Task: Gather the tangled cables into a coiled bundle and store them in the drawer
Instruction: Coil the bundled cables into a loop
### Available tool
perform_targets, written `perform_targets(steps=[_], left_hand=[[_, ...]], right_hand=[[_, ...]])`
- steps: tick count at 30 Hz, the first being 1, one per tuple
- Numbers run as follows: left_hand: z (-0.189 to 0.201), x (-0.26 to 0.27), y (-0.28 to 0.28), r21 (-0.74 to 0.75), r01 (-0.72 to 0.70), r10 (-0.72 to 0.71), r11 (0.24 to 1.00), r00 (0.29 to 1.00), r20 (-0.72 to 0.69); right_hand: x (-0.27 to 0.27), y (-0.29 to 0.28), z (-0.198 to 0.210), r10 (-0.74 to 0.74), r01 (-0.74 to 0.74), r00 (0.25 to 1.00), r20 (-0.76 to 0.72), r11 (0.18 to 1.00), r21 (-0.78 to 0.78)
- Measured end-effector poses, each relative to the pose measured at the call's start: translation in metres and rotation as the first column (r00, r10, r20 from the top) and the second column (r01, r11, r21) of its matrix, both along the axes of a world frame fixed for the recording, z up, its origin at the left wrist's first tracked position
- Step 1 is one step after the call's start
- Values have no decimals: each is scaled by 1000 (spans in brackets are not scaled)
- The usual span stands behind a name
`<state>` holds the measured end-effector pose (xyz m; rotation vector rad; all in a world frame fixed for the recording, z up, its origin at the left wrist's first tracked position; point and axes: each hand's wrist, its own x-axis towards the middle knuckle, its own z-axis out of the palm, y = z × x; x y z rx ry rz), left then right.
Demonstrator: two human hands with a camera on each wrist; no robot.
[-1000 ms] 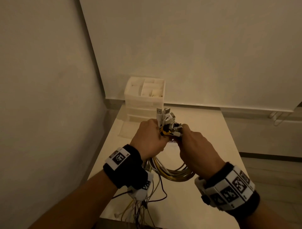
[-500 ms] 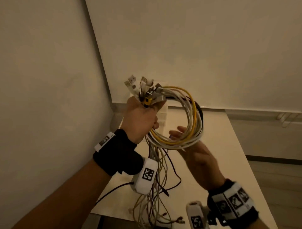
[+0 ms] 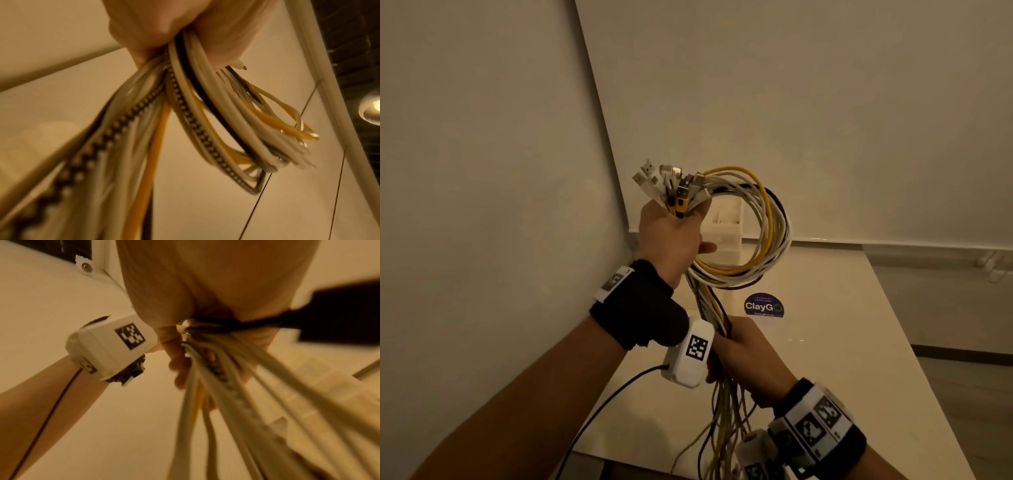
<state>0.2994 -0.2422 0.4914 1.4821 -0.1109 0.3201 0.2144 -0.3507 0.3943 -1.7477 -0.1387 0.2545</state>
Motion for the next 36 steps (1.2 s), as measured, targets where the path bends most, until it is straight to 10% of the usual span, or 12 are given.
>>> perform_targets(steps=[18, 23, 36], left_hand=[[9, 14, 33, 140, -216, 196, 966, 970, 141], [-1, 15, 43, 314, -272, 248, 910, 962, 116], [6, 1, 47, 565, -313, 241, 763, 949, 202]], right_hand=[[-37, -22, -20, 16, -35, 996, -90, 976, -215], [-48, -39, -10, 30, 82, 983, 182, 814, -575], [-52, -58, 15, 33, 294, 917, 398, 620, -728]])
